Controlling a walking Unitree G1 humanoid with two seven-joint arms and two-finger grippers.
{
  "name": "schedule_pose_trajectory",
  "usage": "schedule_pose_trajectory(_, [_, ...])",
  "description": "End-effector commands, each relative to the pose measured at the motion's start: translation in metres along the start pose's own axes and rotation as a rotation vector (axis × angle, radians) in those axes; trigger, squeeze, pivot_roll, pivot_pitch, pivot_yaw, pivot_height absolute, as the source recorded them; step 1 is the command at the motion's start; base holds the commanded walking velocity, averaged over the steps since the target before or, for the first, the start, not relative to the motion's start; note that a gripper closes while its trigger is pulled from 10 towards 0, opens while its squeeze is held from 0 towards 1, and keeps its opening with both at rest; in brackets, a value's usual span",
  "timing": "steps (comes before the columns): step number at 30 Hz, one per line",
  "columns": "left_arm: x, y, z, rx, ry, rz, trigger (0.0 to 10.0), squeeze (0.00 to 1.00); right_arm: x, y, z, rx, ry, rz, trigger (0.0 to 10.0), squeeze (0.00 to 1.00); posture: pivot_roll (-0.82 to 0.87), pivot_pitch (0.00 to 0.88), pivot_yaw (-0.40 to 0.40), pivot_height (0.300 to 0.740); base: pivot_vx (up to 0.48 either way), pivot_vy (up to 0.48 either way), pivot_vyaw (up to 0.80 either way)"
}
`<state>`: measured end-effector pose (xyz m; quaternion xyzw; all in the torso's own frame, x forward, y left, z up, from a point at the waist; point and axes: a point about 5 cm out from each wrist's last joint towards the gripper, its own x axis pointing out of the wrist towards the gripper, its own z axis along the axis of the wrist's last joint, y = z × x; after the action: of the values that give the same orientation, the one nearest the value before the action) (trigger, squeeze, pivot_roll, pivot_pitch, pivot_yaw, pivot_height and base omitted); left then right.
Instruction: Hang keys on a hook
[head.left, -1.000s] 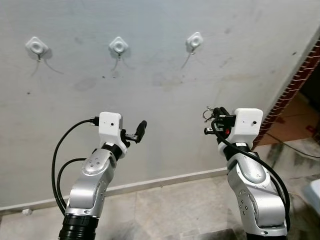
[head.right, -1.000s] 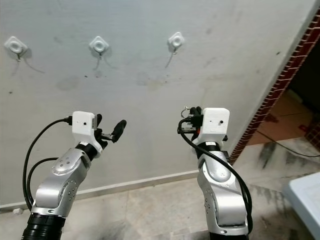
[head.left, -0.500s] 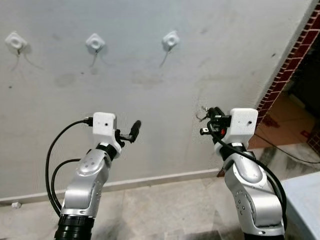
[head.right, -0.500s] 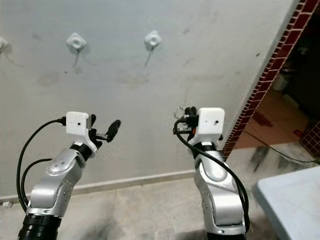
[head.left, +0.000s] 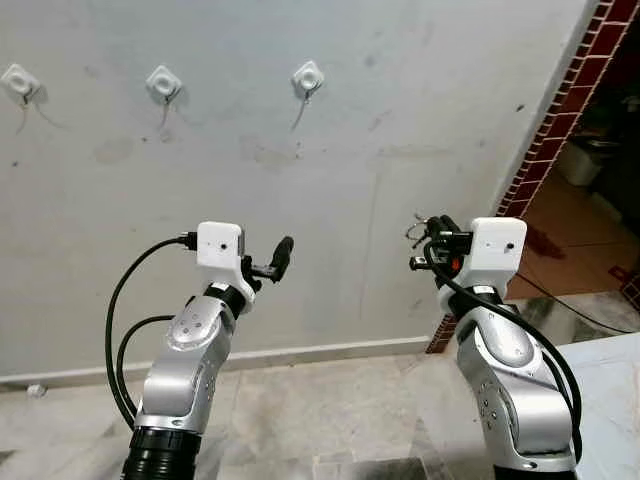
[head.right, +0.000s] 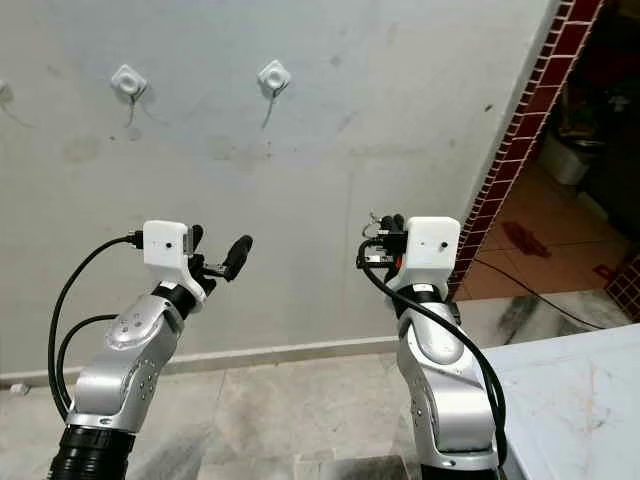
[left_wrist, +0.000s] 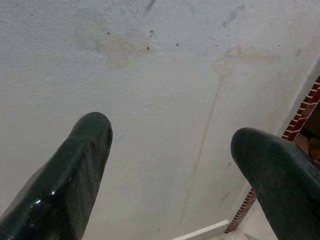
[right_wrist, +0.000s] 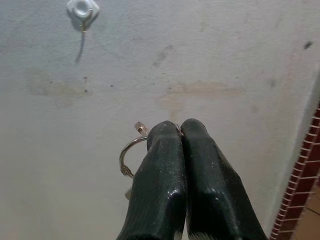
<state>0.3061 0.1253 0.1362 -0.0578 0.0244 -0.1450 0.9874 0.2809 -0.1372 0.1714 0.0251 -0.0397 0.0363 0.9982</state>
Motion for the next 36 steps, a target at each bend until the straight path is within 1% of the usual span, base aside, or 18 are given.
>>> schedule_pose_trajectory(1, [0.0,-0.001,0.008,0.011,-0.036,-0.019,10.0,0.0,0.002,0.001,0.005,0.002,-0.025,0.003,10.0,0.0,0.07,0.0,-0.017,0.74,0.0,0.0,0.0])
schedule_pose_trajectory(6, [0.0,0.0,0.01,0.011,-0.047,-0.022,10.0,0.0,0.002,0.004,0.006,0.003,-0.031,0.019,10.0,0.0,0.07,0.0,-0.017,0.74,0.0,0.0,0.0])
schedule_pose_trajectory(8, [0.0,0.0,0.01,0.008,-0.048,-0.025,10.0,0.0,0.001,0.005,0.006,0.002,-0.032,0.024,10.0,0.0,0.07,0.0,-0.017,0.74,0.277,0.0,0.0])
schedule_pose_trajectory(21, [-0.001,-0.003,0.009,-0.013,-0.048,-0.05,10.0,0.0,0.001,0.006,0.006,0.001,-0.034,0.032,10.0,0.0,0.06,0.0,-0.016,0.74,0.365,0.0,0.0])
schedule_pose_trajectory(32, [-0.004,-0.002,0.008,-0.009,-0.042,-0.042,10.0,0.0,0.001,0.016,0.008,-0.009,-0.05,0.098,10.0,0.0,0.06,0.0,-0.017,0.74,0.394,0.0,0.0])
schedule_pose_trajectory(36, [-0.007,-0.001,0.006,-0.003,-0.032,-0.037,10.0,0.0,0.001,0.015,0.008,-0.008,-0.052,0.097,10.0,0.0,0.07,0.0,-0.019,0.74,0.363,0.0,0.51])
